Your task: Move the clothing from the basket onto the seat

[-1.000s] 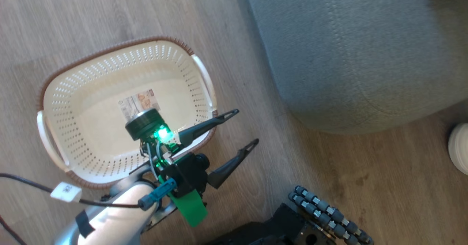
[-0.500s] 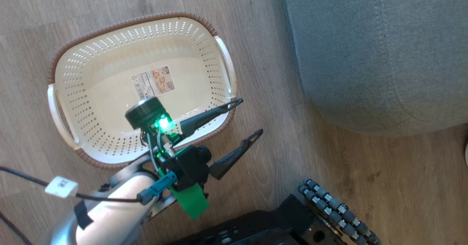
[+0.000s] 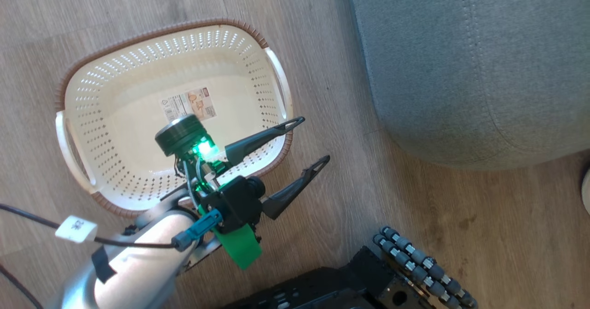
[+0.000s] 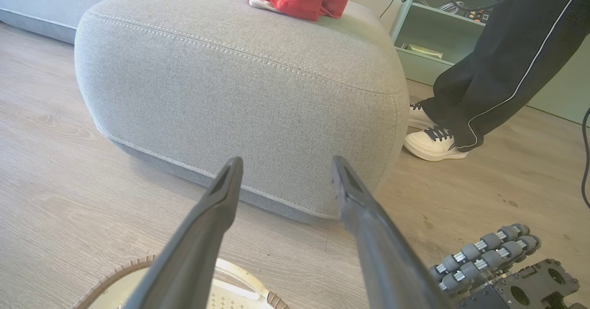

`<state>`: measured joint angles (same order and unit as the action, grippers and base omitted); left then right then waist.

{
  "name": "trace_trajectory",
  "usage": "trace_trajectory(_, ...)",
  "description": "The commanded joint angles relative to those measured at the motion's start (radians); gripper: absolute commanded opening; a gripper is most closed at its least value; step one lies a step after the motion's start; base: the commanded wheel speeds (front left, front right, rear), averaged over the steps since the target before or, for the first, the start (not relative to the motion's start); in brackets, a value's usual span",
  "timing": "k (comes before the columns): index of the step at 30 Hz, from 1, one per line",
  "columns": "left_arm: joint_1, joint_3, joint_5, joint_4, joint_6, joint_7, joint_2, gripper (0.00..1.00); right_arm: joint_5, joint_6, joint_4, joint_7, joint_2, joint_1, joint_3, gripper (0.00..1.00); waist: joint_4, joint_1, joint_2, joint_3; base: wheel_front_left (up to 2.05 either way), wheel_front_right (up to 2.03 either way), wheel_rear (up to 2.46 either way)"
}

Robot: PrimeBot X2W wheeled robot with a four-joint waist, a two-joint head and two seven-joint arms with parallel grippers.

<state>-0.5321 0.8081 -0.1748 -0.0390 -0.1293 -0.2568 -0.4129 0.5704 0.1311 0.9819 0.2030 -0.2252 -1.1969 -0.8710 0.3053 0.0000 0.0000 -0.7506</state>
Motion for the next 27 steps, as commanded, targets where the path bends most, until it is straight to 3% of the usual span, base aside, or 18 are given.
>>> trace_trajectory(1, -0.003, -0.023, 0.003, -0.023, -0.001, -0.005, -0.010, 1.00, 0.013, 0.000, -0.022, 0.009, -0.027, -0.009, -0.005, 1.00, 0.003, 0.0000, 0.0000, 0.007, 0.00, 0.00, 0.00)
trace_trajectory(15, 0.041, 0.015, -0.013, 0.007, -0.001, -0.005, 0.065, 1.00, 0.068, 0.000, 0.020, 0.042, -0.062, 0.001, 0.034, 1.00, 0.010, 0.0000, 0.0000, 0.178, 0.00, 0.00, 0.00)
trace_trajectory(22, 0.084, -0.004, -0.022, 0.028, -0.001, -0.005, 0.111, 1.00, 0.034, 0.000, 0.021, 0.058, -0.063, 0.015, 0.162, 1.00, 0.009, 0.0000, 0.0000, 0.296, 0.00, 0.00, 0.00)
trace_trajectory(27, 0.117, -0.043, -0.020, 0.041, -0.001, -0.005, 0.141, 1.00, -0.103, 0.000, -0.079, 0.058, -0.045, 0.061, 0.304, 1.00, 0.007, 0.0000, 0.0000, 0.393, 0.00, 0.00, 0.00)
